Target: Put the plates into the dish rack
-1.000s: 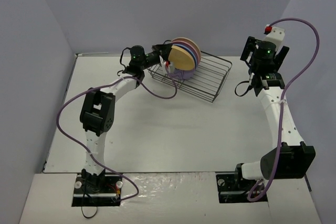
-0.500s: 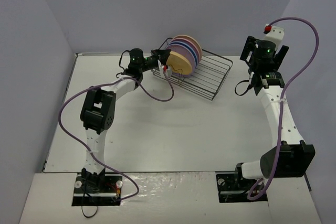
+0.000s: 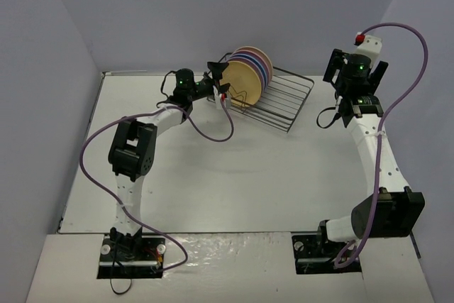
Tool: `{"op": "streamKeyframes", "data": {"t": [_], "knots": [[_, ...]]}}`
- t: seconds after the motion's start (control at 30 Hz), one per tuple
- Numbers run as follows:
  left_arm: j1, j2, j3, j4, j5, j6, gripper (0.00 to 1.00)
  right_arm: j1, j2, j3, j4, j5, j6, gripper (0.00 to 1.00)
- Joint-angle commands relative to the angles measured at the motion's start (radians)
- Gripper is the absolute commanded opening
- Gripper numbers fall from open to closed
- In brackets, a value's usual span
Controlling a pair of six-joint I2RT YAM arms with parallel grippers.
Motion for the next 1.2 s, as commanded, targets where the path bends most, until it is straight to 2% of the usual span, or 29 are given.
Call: {"op": "streamKeyframes", "data": {"t": [0.0,0.17,0.27,0.33,0.37,0.43,0.47,0.53,0.6,0.63,0.67,0.7,0.83,0.87,0.9,0.93,0.97,1.03,1.17], "knots": [[-0.01,-0.079,0.011,0.126,0.029,-0.032,0.97,-0.007,-0.01,0.046,0.056,-0.002,0.003,1.0],[-0.019,-0.107,-0.019,0.24,0.015,-0.116,0.97,-0.006,-0.019,0.041,0.057,-0.025,0.006,1.0],[-0.028,-0.134,-0.042,0.322,-0.023,-0.22,0.97,-0.007,-0.017,0.041,0.054,-0.048,0.004,1.0],[-0.039,-0.159,-0.033,0.421,-0.124,-0.374,0.97,-0.007,-0.01,0.044,0.047,-0.071,0.0,1.0],[-0.047,-0.172,-0.02,0.432,-0.236,-0.45,0.97,-0.007,-0.004,0.05,0.04,-0.074,0.005,1.0],[-0.051,-0.232,0.063,0.275,-0.344,-0.61,0.97,-0.007,0.005,0.06,0.018,-0.069,0.018,1.0],[-0.051,-0.254,0.109,0.167,-0.366,-0.641,0.97,-0.007,0.006,0.062,-0.001,-0.065,0.027,1.0],[-0.051,-0.284,0.255,-0.123,-0.373,-0.698,0.97,-0.007,0.002,0.05,0.0,-0.056,0.05,1.0],[-0.052,-0.299,0.466,-0.488,-0.375,-0.782,0.97,-0.007,-0.016,0.015,0.013,-0.043,0.084,1.0],[-0.052,-0.302,0.51,-0.546,-0.433,-0.867,0.97,-0.006,-0.036,-0.007,0.023,-0.037,0.115,1.0],[-0.051,-0.305,0.544,-0.637,-0.582,-1.044,0.97,-0.007,-0.048,-0.047,0.026,-0.029,0.129,1.0],[-0.05,-0.315,0.585,-0.694,-0.658,-1.111,0.97,-0.006,-0.058,-0.063,0.058,-0.021,0.143,1.0],[-0.041,-0.358,0.556,-0.906,-1.024,-1.389,0.97,-0.006,-0.104,-0.122,0.059,-0.005,0.215,1.0],[-0.025,-0.363,0.554,-1.003,-1.046,-1.488,0.97,-0.006,-0.101,-0.119,0.043,-0.005,0.231,1.0],[0.005,-0.368,0.548,-1.08,-1.022,-1.569,0.97,-0.007,-0.097,-0.109,0.009,-0.004,0.241,1.0],[0.054,-0.372,0.526,-1.117,-0.921,-1.626,0.97,-0.007,-0.091,-0.091,-0.048,-0.003,0.245,1.0],[0.086,-0.381,0.476,-1.141,-0.842,-1.7,0.97,-0.007,-0.088,-0.08,-0.081,0.001,0.25,1.0],[0.145,-0.405,0.365,-1.125,-0.712,-1.746,0.97,-0.006,-0.087,-0.074,-0.136,0.018,0.26,1.0],[0.153,-0.481,0.205,-1.105,-0.8,-1.769,0.97,-0.007,-0.128,-0.138,-0.107,0.041,0.296,1.0]]}}
